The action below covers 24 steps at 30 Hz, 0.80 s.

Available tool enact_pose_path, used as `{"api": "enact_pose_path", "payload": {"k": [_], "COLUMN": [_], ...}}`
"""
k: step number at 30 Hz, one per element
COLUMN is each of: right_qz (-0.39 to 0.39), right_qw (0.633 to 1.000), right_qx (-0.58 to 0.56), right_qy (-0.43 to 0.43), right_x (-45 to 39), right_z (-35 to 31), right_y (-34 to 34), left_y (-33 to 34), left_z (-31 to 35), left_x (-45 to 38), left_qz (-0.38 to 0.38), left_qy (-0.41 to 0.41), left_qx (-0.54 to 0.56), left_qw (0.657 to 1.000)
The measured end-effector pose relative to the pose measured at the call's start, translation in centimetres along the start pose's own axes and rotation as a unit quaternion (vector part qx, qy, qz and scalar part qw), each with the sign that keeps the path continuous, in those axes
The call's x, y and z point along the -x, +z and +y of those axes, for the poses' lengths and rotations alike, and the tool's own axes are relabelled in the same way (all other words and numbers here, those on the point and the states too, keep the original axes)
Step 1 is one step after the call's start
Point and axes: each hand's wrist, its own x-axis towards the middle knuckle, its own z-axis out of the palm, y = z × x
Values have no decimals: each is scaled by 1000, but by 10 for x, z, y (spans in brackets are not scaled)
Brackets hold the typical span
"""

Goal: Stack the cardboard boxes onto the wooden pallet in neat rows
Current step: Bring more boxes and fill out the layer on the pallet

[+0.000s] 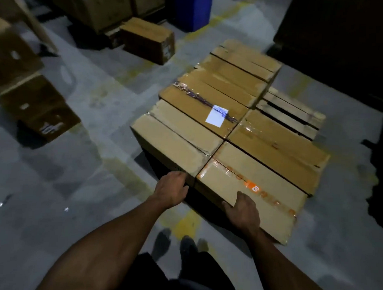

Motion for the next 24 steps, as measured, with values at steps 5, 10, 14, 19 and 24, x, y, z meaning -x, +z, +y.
{"api": "enact_pose_path", "payload": {"k": [5,10,14,19,24], "right_qz": [32,71,96,121,183], "right_qw": [998,993,991,990,981], "right_qx": [-14,-29,-29,7,48], "right_qy": [54,85,90,69,50], "right_x": [1,-15,-45,-110,-184], "right_z": [-16,-32,-36,-5,35], "right_y": [26,76,122,195,266], "left_y": [6,44,88,164,236], "left_z": [-23,-60,-86,-121,-142], "left_x": [-42,-83,-116,-176,-244], "left_qz": [-13,-38,-24,1,78], "left_qy": [95,160,186,193,257], "left_qx": [-64,-123,-151,-183,-192], "left_qw": [993,979,970,964,944]}}
